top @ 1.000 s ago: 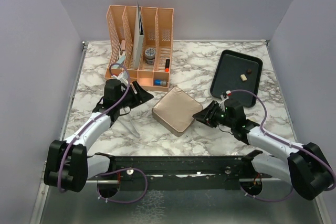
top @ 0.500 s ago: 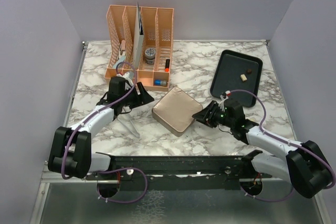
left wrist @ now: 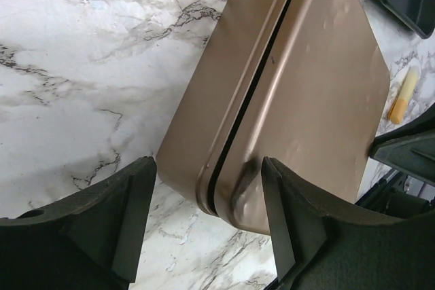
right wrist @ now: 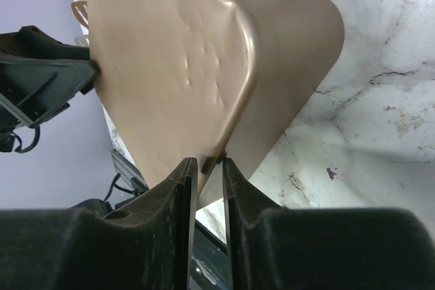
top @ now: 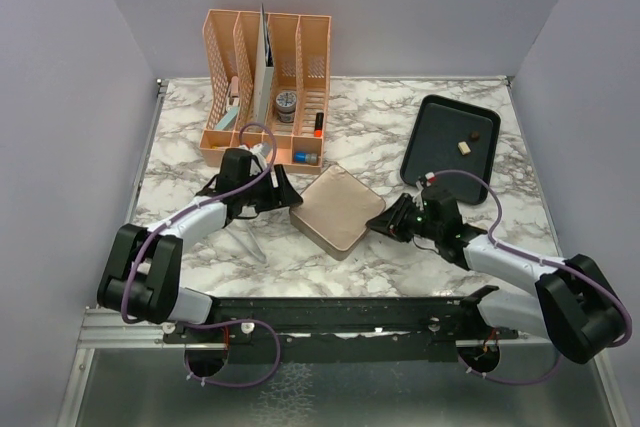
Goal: Pack the chocolate
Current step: Close the box lid on the packing box.
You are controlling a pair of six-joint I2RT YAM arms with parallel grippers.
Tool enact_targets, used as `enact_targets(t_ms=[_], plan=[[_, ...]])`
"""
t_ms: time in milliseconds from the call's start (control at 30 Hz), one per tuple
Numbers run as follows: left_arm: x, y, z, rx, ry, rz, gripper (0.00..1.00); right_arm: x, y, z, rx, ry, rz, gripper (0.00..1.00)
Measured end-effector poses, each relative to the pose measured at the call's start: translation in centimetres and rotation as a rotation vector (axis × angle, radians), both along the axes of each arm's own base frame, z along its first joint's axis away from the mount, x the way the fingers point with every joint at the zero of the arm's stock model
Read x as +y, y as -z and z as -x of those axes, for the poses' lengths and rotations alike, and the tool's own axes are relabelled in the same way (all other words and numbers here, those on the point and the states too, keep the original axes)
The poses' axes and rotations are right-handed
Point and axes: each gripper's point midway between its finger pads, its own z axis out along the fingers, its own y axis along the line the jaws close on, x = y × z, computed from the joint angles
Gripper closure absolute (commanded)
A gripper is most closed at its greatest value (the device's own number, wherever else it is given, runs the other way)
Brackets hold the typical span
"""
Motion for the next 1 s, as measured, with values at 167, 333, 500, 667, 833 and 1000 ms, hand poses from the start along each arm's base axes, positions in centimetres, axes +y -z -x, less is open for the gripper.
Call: enact_targets(t_ms=[167, 333, 500, 667, 833, 1000], plan=[[-0.5, 0.2, 0.2, 0.002, 0.028, -0.006, 0.33, 0.2, -0.6, -0.2, -0.016, -0.002, -0.008, 0.81], [-1.1, -0.2, 0.3, -0.008, 0.049, -0.002, 0.35, 0.2, -1.1, -0.3, -0.032, -0.002, -0.017, 0.81], [-1.4, -0.2, 0.7, 0.003, 0.069, -0.011, 0.37, 0.3, -0.9, -0.3, -0.029, -0.007, -0.019, 0.80], [-1.0, 0.0, 0.8, 0.019, 0.068, -0.066, 0.38, 0.4, -0.9, -0.3, -0.028, -0.008, -0.019, 0.80], [0.1, 0.5, 0.6, 0.029, 0.026, -0.133, 0.40, 0.4, -0.9, -0.3, -0.031, -0.009, -0.018, 0.80], [0.4, 0.1, 0.4, 0.017, 0.016, -0.154, 0.35, 0.4, -1.0, -0.5, -0.040, -0.012, -0.019, 0.76]])
